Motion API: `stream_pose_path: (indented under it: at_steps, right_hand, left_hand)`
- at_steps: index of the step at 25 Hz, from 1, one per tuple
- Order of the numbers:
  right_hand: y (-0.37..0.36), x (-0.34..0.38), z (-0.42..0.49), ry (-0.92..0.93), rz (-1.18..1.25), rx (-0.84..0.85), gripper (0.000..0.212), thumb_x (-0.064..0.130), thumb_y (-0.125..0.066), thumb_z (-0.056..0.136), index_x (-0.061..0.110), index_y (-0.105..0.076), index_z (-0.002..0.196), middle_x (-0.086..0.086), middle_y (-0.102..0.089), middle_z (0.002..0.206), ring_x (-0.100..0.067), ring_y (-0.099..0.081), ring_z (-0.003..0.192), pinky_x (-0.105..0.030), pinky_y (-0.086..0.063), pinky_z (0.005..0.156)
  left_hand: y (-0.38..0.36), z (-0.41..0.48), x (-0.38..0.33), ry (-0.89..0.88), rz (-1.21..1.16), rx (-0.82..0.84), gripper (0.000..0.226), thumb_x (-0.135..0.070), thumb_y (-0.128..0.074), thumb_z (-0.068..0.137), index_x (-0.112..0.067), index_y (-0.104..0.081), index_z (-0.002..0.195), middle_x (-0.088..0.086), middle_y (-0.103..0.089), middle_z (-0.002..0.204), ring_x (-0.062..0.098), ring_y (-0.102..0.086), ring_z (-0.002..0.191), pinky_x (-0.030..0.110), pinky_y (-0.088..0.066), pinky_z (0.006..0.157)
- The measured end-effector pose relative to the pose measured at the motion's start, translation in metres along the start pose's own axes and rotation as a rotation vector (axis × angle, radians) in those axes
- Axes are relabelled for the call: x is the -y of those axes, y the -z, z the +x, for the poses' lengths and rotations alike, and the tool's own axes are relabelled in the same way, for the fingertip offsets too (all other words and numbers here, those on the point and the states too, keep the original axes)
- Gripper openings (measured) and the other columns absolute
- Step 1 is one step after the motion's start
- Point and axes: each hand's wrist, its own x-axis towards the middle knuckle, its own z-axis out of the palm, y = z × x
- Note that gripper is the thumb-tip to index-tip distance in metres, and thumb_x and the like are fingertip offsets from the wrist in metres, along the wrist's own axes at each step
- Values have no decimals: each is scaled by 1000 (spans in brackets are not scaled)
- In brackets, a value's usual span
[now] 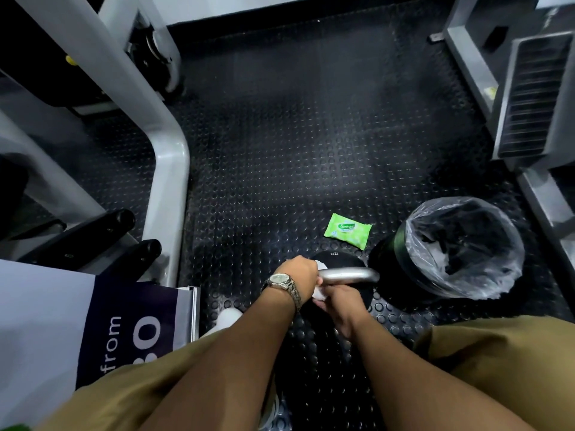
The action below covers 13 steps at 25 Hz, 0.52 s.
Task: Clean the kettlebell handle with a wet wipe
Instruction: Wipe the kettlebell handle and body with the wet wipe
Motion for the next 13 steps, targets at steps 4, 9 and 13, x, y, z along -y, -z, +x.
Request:
stream_pose_path:
  at_steps: [4,9,13]
  right_hand:
    - [-2,2,1,37,-373,-9,24,1,-54,98,12,-70,85,-7,-69,83,-17,-62,71,-34,-54,70]
    - [-4,1,-3,-5,-52,8,15,-3,-59,97,3,-73,99,-15,-73,96,-27,-67,92,-38,-56,87]
    - [-2,5,-6,-28,-86,35,19,-5,-55,96,2,-71,103,-14,-72,93,-22,-67,82,-33,-58,78]
  left_hand:
    - [2,0,-1,19,-16,8,26,-29,-54,105,-11,-70,114,15,-71,112,35,-68,104,34,-48,81]
    - [2,-2,-2,15,-19,-2,23,-28,-54,105,-15,-71,113,14,-72,110,34,-69,102,33,-47,81]
    - [3,-1,-1,24,-25,4,24,-29,-55,104,-15,-71,115,14,-71,111,34,-68,104,34,-49,83]
